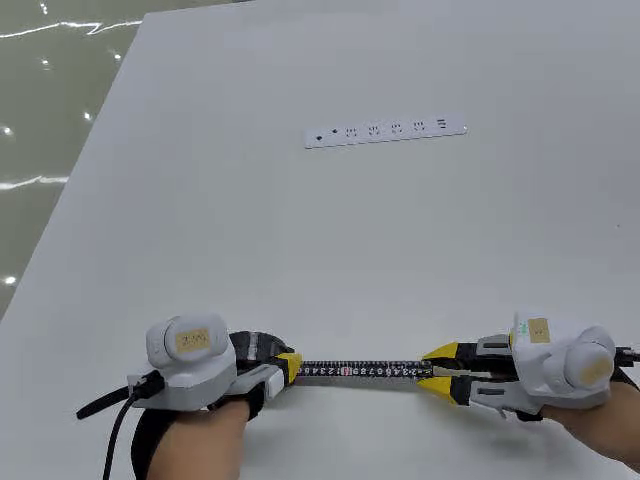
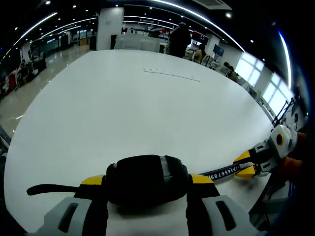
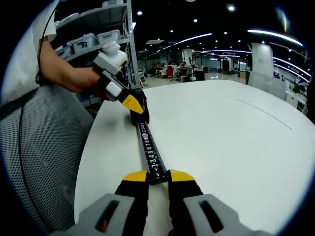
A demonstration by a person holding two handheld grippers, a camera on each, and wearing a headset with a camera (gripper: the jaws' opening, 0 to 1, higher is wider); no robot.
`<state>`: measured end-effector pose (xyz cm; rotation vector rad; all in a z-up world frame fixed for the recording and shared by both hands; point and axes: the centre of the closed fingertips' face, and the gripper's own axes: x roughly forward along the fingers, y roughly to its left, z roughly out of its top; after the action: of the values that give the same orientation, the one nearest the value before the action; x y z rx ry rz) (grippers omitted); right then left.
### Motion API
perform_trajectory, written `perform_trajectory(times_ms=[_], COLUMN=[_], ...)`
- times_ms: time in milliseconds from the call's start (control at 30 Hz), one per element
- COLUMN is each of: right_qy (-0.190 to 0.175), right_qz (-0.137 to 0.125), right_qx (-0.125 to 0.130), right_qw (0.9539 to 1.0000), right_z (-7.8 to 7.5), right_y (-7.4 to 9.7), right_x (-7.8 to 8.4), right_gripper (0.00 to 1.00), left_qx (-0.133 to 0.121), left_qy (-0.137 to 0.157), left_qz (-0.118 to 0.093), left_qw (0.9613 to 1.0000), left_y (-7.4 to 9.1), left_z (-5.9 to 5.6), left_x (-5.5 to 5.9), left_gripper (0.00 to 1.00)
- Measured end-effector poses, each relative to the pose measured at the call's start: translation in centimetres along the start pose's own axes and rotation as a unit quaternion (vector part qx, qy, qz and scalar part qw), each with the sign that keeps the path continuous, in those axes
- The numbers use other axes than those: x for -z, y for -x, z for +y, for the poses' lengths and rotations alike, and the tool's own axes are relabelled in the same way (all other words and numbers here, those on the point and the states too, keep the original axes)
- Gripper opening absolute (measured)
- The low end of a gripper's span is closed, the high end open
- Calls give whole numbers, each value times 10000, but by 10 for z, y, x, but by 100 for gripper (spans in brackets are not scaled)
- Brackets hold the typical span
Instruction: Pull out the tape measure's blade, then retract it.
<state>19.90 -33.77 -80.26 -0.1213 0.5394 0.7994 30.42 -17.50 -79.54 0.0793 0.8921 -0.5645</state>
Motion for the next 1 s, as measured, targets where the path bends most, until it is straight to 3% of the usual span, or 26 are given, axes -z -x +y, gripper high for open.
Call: perform_trajectory(times_ms=[1000], right_qy=[-275], right_qz=[-305], right_qx=[-365], right_qw=[9985], right_z=[16], right_y=[-55], right_x=[-27], right_gripper=[13], left_qx=[111], left_qy=[115], left_qz=[-1], left_qw=[9999], left_y=[0], left_z=[1], left_x=[0], left_gripper=[61])
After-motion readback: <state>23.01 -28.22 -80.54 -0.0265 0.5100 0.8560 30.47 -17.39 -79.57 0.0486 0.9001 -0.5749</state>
